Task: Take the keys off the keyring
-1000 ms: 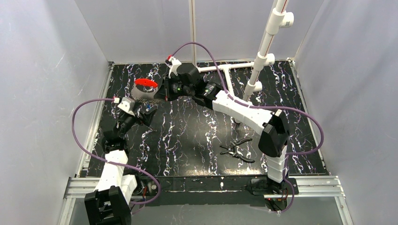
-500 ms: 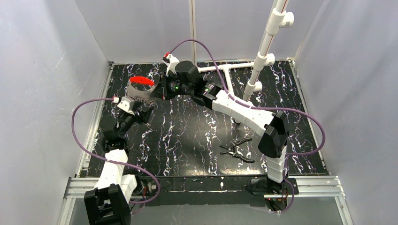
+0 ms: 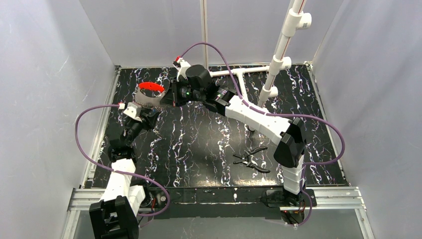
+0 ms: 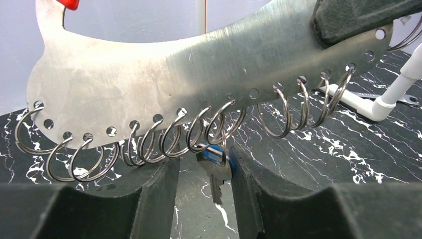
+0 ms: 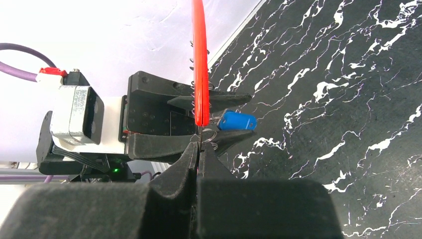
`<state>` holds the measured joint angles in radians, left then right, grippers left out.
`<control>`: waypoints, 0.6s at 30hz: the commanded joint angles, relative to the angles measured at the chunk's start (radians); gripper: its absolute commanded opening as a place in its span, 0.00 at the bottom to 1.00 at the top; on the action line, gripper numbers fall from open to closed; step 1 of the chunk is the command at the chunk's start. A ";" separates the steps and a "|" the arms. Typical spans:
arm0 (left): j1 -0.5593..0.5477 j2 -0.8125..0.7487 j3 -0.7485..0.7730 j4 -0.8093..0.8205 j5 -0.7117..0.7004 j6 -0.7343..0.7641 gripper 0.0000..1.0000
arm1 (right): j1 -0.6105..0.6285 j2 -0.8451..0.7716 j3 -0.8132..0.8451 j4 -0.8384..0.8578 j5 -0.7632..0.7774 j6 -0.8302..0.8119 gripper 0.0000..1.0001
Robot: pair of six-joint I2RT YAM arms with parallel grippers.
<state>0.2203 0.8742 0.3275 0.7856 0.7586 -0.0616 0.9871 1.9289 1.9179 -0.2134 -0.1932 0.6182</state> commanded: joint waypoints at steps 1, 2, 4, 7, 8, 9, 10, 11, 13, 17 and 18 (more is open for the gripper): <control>-0.003 -0.020 0.014 0.039 -0.007 0.001 0.39 | 0.004 -0.005 0.044 0.043 -0.010 0.016 0.01; -0.003 -0.021 0.013 0.042 -0.007 -0.003 0.39 | 0.004 -0.005 0.044 0.045 -0.012 0.018 0.01; -0.003 -0.023 0.010 0.048 -0.004 -0.008 0.39 | 0.004 -0.004 0.044 0.045 -0.012 0.021 0.01; -0.003 -0.027 0.004 0.057 -0.001 -0.007 0.36 | 0.004 0.000 0.044 0.044 -0.011 0.020 0.01; -0.003 -0.029 0.001 0.058 0.001 -0.006 0.34 | 0.004 0.000 0.044 0.043 -0.011 0.022 0.01; -0.003 -0.030 -0.001 0.059 0.004 -0.004 0.30 | 0.004 -0.001 0.044 0.043 -0.009 0.022 0.01; -0.002 -0.031 -0.005 0.060 0.006 -0.002 0.26 | 0.004 0.001 0.045 0.041 -0.004 0.021 0.01; -0.002 -0.035 -0.010 0.060 0.008 0.000 0.21 | 0.004 0.001 0.044 0.040 -0.002 0.020 0.01; -0.004 -0.044 -0.020 0.060 0.011 -0.002 0.08 | 0.003 0.000 0.040 0.040 0.004 0.019 0.01; -0.003 -0.076 -0.028 0.027 0.046 -0.021 0.00 | -0.009 -0.008 0.017 0.046 0.023 0.014 0.01; -0.003 -0.090 -0.021 -0.019 0.070 -0.007 0.00 | -0.014 -0.011 0.005 0.051 0.031 0.014 0.01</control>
<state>0.2199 0.8345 0.3130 0.8116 0.7662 -0.0757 0.9855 1.9327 1.9179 -0.2173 -0.1894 0.6289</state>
